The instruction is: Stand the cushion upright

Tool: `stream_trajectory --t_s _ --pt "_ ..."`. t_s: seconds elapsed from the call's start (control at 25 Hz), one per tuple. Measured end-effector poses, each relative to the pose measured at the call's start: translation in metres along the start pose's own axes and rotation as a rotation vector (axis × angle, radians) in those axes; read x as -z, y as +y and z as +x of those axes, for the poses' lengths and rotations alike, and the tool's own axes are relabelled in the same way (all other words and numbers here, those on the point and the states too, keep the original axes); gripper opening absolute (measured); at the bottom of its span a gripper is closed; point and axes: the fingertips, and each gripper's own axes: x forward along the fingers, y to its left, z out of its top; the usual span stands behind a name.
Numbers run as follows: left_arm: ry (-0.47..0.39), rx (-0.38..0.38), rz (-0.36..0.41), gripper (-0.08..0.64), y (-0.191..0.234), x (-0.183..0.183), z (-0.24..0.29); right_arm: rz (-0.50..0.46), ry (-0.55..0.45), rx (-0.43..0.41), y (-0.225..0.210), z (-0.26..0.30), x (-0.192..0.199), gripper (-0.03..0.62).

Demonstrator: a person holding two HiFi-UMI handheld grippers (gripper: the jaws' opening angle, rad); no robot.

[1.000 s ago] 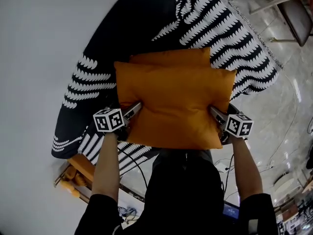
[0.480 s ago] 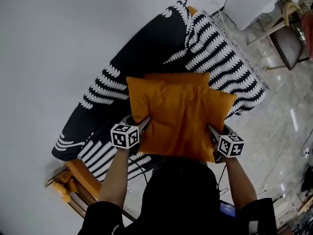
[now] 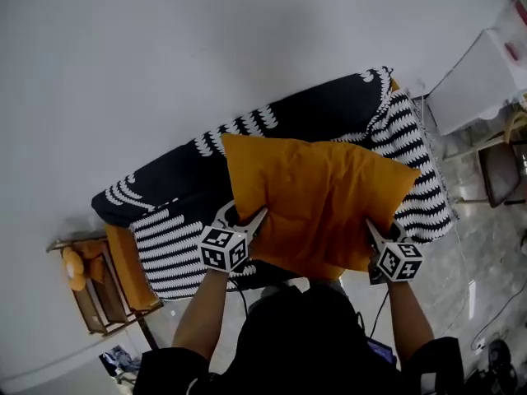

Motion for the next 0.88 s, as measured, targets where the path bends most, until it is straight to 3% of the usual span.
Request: stream_trajectory --t_s 0.32,0.88 --pt "-0.208 -0.191 -0.179 0.256 0.08 0.054 -0.145 -0.249 0.022 -0.164 0.151 0.036 -0.009 0.259" --pt "-0.384 -0.572 -0.413 0.255 0.204 0.217 -0.439 -0.503 0.16 -0.504 0.469 0.091 0.123 0.261"
